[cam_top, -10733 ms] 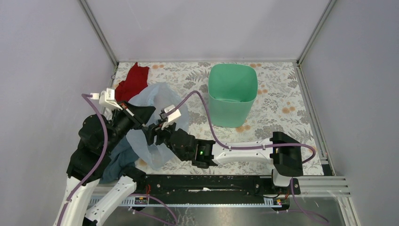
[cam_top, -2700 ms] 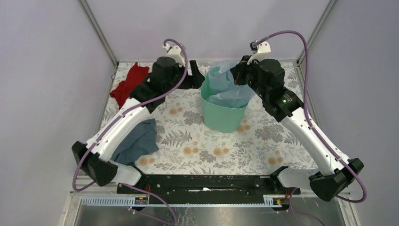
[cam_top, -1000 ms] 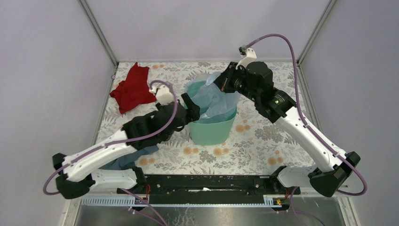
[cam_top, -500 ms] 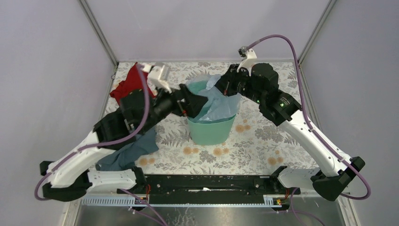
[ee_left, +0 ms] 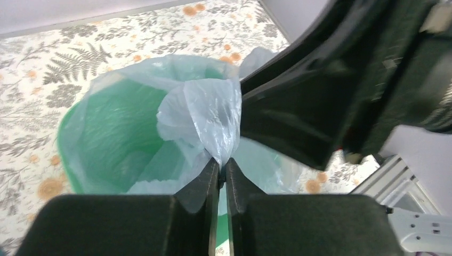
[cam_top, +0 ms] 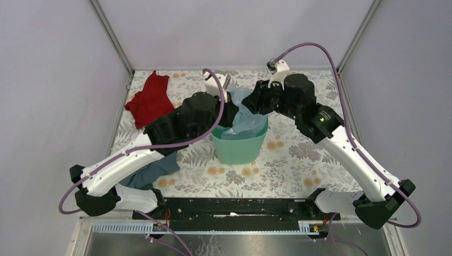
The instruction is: Put the trash bags into the trash bin
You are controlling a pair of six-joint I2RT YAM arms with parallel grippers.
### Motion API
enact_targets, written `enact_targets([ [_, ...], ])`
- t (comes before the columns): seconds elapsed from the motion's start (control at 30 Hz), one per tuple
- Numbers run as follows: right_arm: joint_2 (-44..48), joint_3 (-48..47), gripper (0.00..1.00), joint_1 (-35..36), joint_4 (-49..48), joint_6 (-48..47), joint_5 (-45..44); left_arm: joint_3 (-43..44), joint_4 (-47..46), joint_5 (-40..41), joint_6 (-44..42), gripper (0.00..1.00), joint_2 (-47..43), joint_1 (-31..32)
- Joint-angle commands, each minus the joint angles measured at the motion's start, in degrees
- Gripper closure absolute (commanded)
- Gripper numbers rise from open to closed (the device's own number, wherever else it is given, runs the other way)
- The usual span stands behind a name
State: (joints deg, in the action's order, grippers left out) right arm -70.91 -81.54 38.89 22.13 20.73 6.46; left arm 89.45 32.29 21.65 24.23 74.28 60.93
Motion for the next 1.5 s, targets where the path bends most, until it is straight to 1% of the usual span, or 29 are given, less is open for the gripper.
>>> enact_targets([
  [0.0, 4.98, 1.10, 0.51, 0.30, 1.86, -5.35, -3.09, -4.59, -3.27, 2.25, -0.51, 0.96, -7.17, -0.78],
  [0.03, 5.60, 1.15, 0.47, 0.30, 2.39, -6.28, -3.39, -5.65, -3.75, 2.07, -0.69, 1.00, -8.45, -0.78],
  [0.1, 6.47, 0.62, 0.36, 0.28, 3.96, -8.53, -3.78, -7.38, -4.60, 1.83, -1.43, 1.00, -10.99, -0.87],
  [0.2, 6.82, -2.16, 0.19, 0.26, 7.18, -13.35, -3.98, -12.01, -7.42, -1.67, -4.57, 1.00, -15.70, -0.90],
  [0.3, 4.83, -6.99, 0.14, 0.29, 10.75, -18.99, 0.04, -16.35, -9.41, -6.97, -7.36, 1.00, -19.10, -0.87],
  [0.37, 2.71, -10.09, 0.08, 0.29, 13.35, -22.61, 3.11, -19.40, -10.25, -10.01, -8.23, 1.00, -21.12, -0.90],
  [0.43, 0.19, -13.25, 0.01, 0.26, 16.30, -24.32, 3.87, -22.43, -10.45, -13.24, -8.73, 1.00, -23.08, -0.90],
  [0.47, -0.96, -14.95, 0.01, 0.30, 17.75, -24.53, 3.62, -23.69, -10.41, -14.47, -8.94, 1.00, -24.19, -0.87],
  [0.57, -4.20, -19.11, 0.00, 0.28, 21.53, -25.42, 4.28, -27.46, -11.36, -19.01, -10.14, 1.00, -27.55, -0.90],
  [0.63, -6.40, -21.34, 0.00, 0.56, 24.97, -28.61, 6.69, -29.89, -12.57, -23.57, -11.29, 1.00, -29.51, -0.88],
  [0.7, -7.81, -22.22, 0.00, 1.03, 26.04, -31.62, 5.61, -31.72, -13.01, -27.06, -12.39, 1.00, -30.99, -0.85],
  [0.77, -9.14, -23.67, 0.00, 1.13, 26.91, -33.50, 6.59, -32.75, -12.73, -27.80, -13.22, 1.00, -31.98, -0.90],
  [0.9, -12.23, -25.94, 0.00, 2.43, 28.07, -35.44, 11.64, -33.37, -12.57, -27.49, -13.75, 1.00, -32.50, -0.90],
  [0.97, -14.36, -27.29, 0.00, 4.22, 28.47, -34.92, 10.92, -33.38, -12.63, -28.22, -13.98, 1.00, -32.07, -0.90],
  [1.07, -18.65, -29.94, 0.00, 8.72, 30.53, -34.26, 3.19, -33.38, -12.69, -29.96, -14.69, 1.00, -31.49, -0.90],
  [1.17, -20.69, -29.66, 0.00, 12.50, 29.14, -32.19, -9.61, -33.55, -12.32, -30.00, -15.40, 1.00, -31.18, -0.89],
  [1.23, -20.76, -28.15, 0.02, 12.99, 27.38, -30.69, -16.15, -33.55, -11.87, -29.77, -15.56, 1.00, -31.13, -0.89],
  [1.3, -20.04, -26.21, 0.05, 12.99, 25.60, -29.60, -19.56, -33.70, -11.24, -29.42, -15.76, 1.00, -31.46, -0.90],
  [1.37, -18.64, -23.14, 0.09, 13.05, 23.25, -28.97, -21.91, -34.21, -11.05, -28.57, -15.99, 1.00, -32.08, -0.89],
  [1.43, -17.21, -21.19, 0.20, 13.04, 21.04, -28.08, -24.39, -34.85, -10.60, -25.33, -16.01, 1.00, -32.99, -0.90],
  [1.47, -16.40, -19.78, 0.27, 13.00, 20.21, -27.45, -25.35, -35.21, -10.38, -22.67, -15.66, 1.00, -33.75, -0.90],
])
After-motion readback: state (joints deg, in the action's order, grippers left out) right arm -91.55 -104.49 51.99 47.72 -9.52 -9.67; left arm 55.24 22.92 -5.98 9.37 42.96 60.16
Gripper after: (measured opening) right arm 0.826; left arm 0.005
